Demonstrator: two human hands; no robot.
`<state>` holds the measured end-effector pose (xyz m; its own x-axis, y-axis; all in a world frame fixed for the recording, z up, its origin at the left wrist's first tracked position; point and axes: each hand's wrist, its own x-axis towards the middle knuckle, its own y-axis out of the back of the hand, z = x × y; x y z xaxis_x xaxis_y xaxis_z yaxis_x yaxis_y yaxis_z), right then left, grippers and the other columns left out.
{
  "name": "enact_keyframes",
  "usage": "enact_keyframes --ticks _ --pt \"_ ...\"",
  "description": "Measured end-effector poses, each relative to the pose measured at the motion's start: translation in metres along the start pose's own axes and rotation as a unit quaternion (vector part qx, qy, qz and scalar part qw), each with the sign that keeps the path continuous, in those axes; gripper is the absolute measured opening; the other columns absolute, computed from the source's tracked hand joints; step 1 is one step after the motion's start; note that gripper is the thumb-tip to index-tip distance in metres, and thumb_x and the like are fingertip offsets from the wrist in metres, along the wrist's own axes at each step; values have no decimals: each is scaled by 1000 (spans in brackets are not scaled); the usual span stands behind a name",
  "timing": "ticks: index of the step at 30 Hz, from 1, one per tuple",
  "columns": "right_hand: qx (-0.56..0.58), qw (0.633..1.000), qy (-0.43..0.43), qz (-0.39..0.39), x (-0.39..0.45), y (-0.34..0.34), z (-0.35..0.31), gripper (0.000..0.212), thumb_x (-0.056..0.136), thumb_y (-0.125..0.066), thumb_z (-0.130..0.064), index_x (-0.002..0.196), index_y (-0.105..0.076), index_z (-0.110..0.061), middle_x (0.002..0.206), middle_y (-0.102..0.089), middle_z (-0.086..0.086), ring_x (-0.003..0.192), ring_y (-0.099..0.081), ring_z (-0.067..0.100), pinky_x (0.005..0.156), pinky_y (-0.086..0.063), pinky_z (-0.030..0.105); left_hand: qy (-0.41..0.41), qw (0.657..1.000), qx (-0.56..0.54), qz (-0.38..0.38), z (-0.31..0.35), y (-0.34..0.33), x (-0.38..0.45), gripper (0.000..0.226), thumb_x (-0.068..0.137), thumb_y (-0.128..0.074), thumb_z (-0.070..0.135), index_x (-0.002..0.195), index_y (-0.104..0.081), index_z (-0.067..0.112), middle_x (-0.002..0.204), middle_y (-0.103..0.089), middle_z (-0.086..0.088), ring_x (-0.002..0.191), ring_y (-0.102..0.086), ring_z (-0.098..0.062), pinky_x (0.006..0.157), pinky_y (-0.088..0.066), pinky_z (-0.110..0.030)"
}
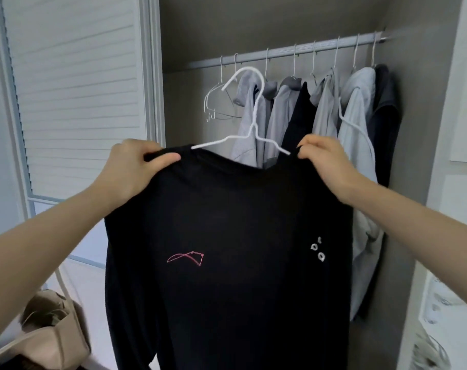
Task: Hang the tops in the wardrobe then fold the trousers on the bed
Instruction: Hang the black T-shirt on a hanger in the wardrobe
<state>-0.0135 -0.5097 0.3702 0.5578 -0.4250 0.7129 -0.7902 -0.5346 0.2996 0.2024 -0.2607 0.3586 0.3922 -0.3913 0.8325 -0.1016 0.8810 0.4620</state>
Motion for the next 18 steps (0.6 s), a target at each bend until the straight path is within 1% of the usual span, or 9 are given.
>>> enact_keyframes --ticks 2,4,6,8,10,12,14,16,18 --pt "-33 999 12 12 12 16 -7 25 68 -52 -23 72 -55 2 57 -45 2 57 -44 13 55 -35 24 12 1000 -11 19 -4 3 11 47 90 -65 42 53 -48 18 45 -48 12 47 -43 -4 48 -33 -12" --pt "-107 994 24 2 30 28 -14 17 72 -55 -25 72 -56 -8 54 -49 -8 52 -45 6 50 -36 19 25 998 -25 52 -1 3 25 49 92 -63 41 52 -44 19 43 -43 6 45 -41 -8 46 -32 -15" --pt "-179 983 24 -8 48 40 -16 9 79 -60 -17 86 -56 -15 75 -58 -3 70 -53 11 63 -42 25 40 995 -29 85 2 2 35 49 93 -62 40 52 -43 20 46 -39 6 47 -37 -10 49 -32 -25" --pt "-223 974 0 -49 63 53 -16 24 83 -65 -17 101 -50 -22 93 -53 -1 90 -52 15 75 -43 28 47 992 -41 114 3 3 45 50 93 -61 39 52 -42 20 47 -38 4 48 -35 -13 50 -32 -30" --pt "-263 960 -32 -86 67 60 -18 31 86 -66 -27 110 -47 -23 100 -49 -2 97 -50 12 85 -43 29 54 990 -47 124 1 2 50 49 93 -62 38 52 -43 20 46 -39 4 48 -36 -13 50 -32 -29" --pt "-286 953 -6 -101 67 64 -22 14 90 -61 -30 90 -56 -17 80 -50 -6 75 -49 8 75 -43 29 61 989 -52 124 0 0 53 46 93 -63 39 53 -47 20 47 -43 4 49 -40 -14 51 -33 -29" --pt "-274 953 36 -120 65 66 -25 34 96 -50 -23 64 -43 -13 57 -37 -7 55 -36 10 58 -35 30 66 989 -51 121 -1 -2 55 42 92 -63 40 59 -56 15 52 -51 -3 53 -46 -18 53 -37 -29" --pt "-266 955 58 -120 63 68 -28 40 98 -45 -21 60 -34 -17 52 -30 -7 53 -31 12 55 -31 30 68 989 -63 114 0 -3 58 42 91 -64 41 63 -60 11 55 -55 -7 56 -48 -22 54 -38 -30" --pt "-241 961 50 -126 63 69 -32 38 99 -44 -24 62 -36 -19 54 -33 -7 55 -33 11 57 -33 30 73 989 -83 94 1 -3 59 42 91 -64 41 56 -58 18 49 -52 4 54 -47 -19 53 -36 -30"
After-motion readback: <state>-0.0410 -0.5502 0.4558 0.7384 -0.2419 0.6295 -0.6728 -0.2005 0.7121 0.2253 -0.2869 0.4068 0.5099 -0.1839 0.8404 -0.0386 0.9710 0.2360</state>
